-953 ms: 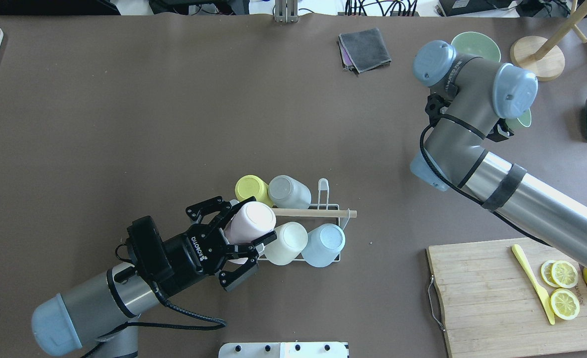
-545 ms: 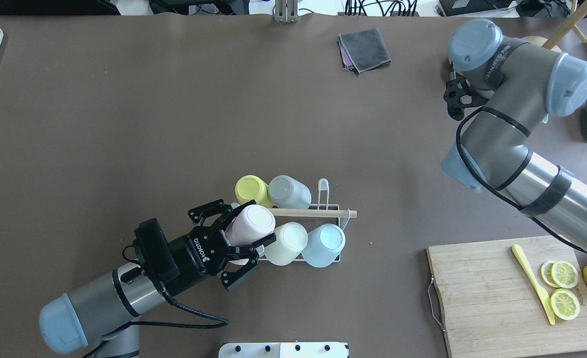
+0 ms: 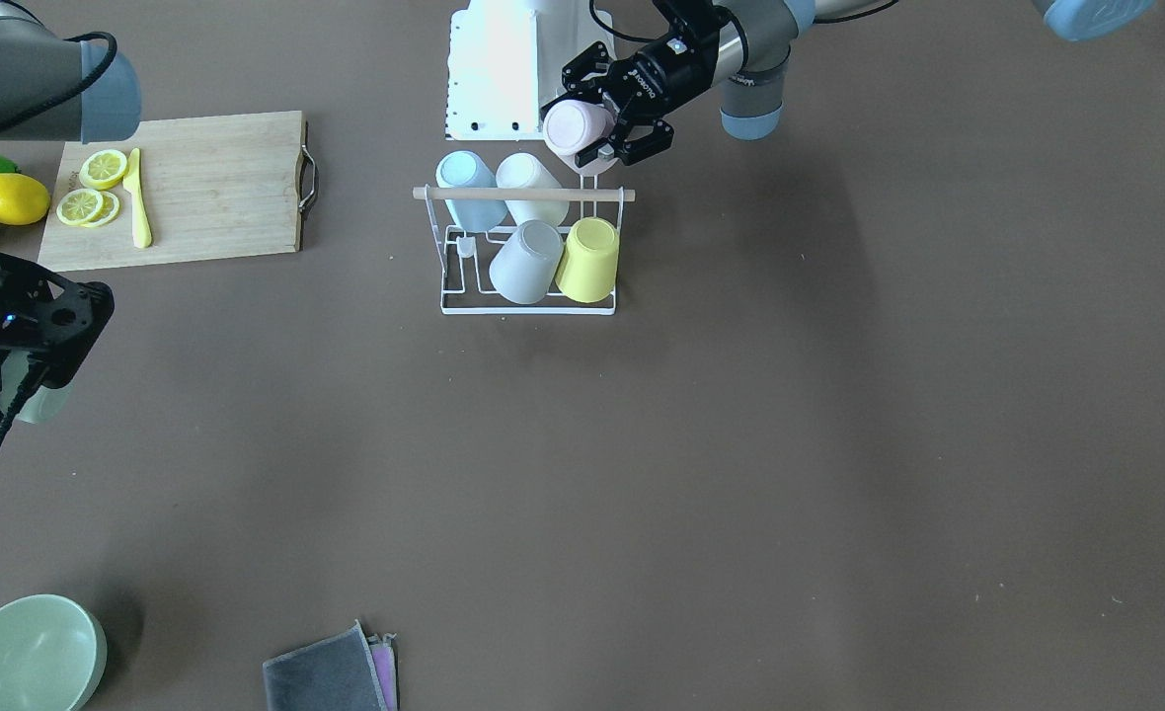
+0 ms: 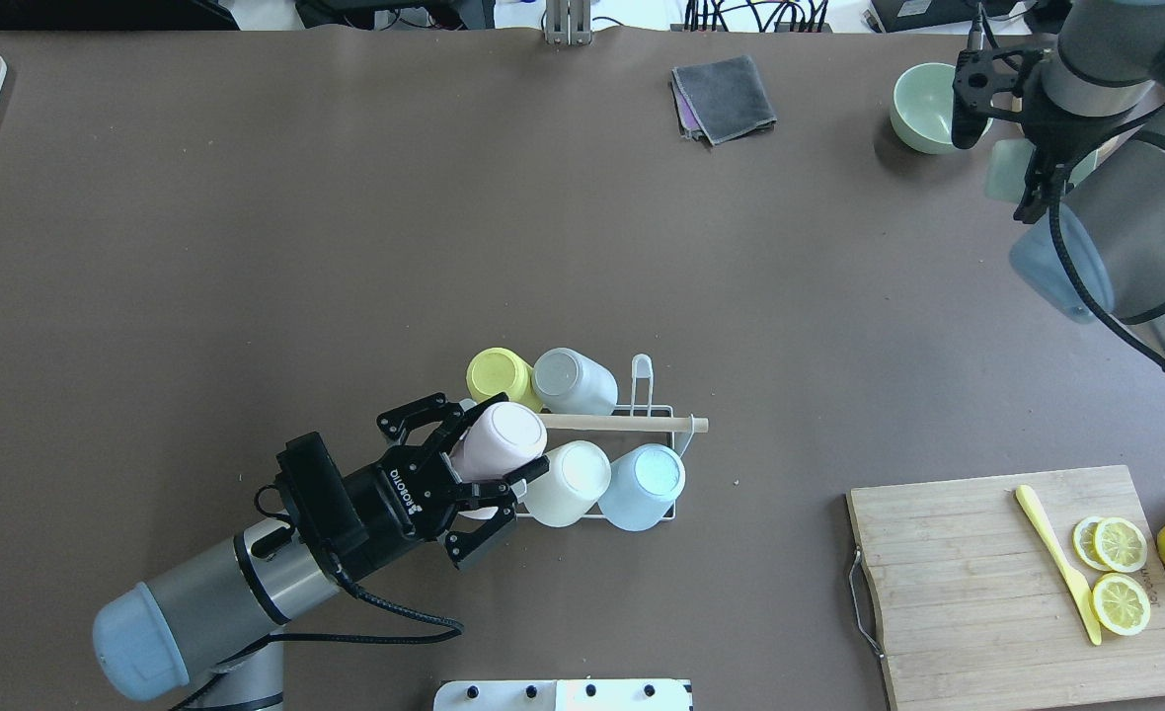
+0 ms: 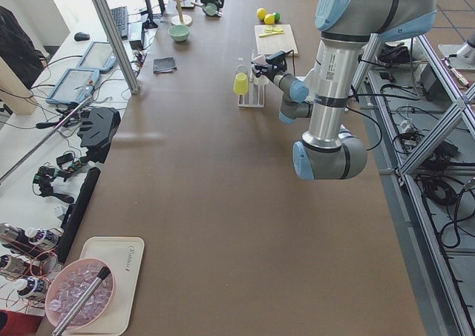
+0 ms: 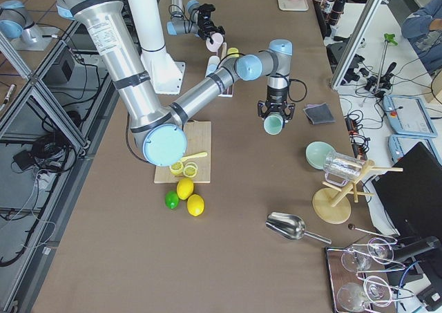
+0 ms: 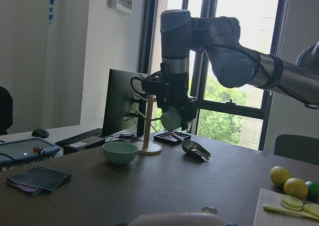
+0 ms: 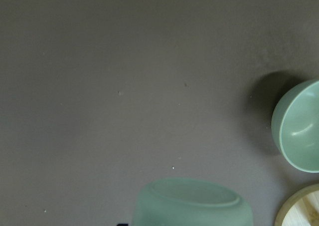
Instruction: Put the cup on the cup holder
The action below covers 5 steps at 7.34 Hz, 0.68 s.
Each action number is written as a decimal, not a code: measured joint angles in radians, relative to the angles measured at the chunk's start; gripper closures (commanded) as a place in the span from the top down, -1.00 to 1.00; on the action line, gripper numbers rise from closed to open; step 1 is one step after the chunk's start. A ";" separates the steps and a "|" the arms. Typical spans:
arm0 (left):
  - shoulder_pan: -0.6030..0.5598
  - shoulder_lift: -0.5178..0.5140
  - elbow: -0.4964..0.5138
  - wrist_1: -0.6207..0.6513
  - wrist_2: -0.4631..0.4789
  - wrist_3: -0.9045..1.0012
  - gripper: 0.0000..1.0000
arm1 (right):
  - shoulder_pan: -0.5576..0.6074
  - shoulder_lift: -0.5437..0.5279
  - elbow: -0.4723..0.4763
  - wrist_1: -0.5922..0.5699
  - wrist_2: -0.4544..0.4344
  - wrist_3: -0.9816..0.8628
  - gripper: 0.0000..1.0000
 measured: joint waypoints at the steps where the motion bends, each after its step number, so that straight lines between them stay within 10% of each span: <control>1: 0.000 0.000 0.003 0.000 0.003 0.000 -1.00 | 0.024 -0.024 0.006 0.089 0.106 0.009 -1.00; 5: 0.001 -0.001 0.026 -0.001 0.009 0.000 -1.00 | 0.050 -0.073 -0.007 0.562 0.297 0.360 -1.00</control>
